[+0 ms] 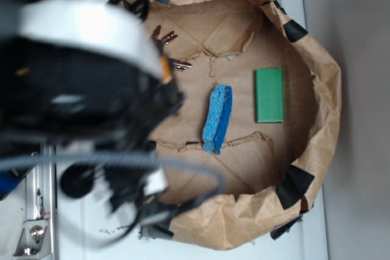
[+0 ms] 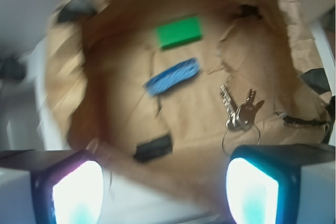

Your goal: Grab the silver keys.

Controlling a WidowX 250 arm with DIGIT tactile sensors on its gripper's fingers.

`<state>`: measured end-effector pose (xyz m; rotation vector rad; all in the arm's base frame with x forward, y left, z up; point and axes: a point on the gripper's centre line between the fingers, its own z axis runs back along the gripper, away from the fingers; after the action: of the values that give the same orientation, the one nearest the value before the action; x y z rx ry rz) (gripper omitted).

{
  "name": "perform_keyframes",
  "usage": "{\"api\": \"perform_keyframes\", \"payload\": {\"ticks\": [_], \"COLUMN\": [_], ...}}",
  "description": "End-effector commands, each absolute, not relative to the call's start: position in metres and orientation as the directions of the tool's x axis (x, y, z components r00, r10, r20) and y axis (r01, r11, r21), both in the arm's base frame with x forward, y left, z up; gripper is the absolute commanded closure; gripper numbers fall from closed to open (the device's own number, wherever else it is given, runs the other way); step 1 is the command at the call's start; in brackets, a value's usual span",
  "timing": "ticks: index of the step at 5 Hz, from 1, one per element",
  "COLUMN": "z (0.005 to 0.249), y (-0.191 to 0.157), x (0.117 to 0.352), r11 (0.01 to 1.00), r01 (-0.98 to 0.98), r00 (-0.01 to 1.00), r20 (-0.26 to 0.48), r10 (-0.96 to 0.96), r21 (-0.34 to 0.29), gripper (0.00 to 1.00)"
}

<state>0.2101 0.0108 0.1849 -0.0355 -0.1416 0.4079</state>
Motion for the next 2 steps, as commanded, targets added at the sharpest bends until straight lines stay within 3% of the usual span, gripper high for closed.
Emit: {"api": "perform_keyframes", "payload": {"ticks": [1,2], "z": [0.151,0.127], "y": [0.045,0.043], "x": [0.229,0.238], "r11": [0.749,0.709], "r01": [-0.662,-0.705], "r00": [0.727,0.69], "r20": [0.221,0.249], "r10": [0.65,0.68], "r21": [-0.025,0.017], "gripper": [0.0,0.0]}}
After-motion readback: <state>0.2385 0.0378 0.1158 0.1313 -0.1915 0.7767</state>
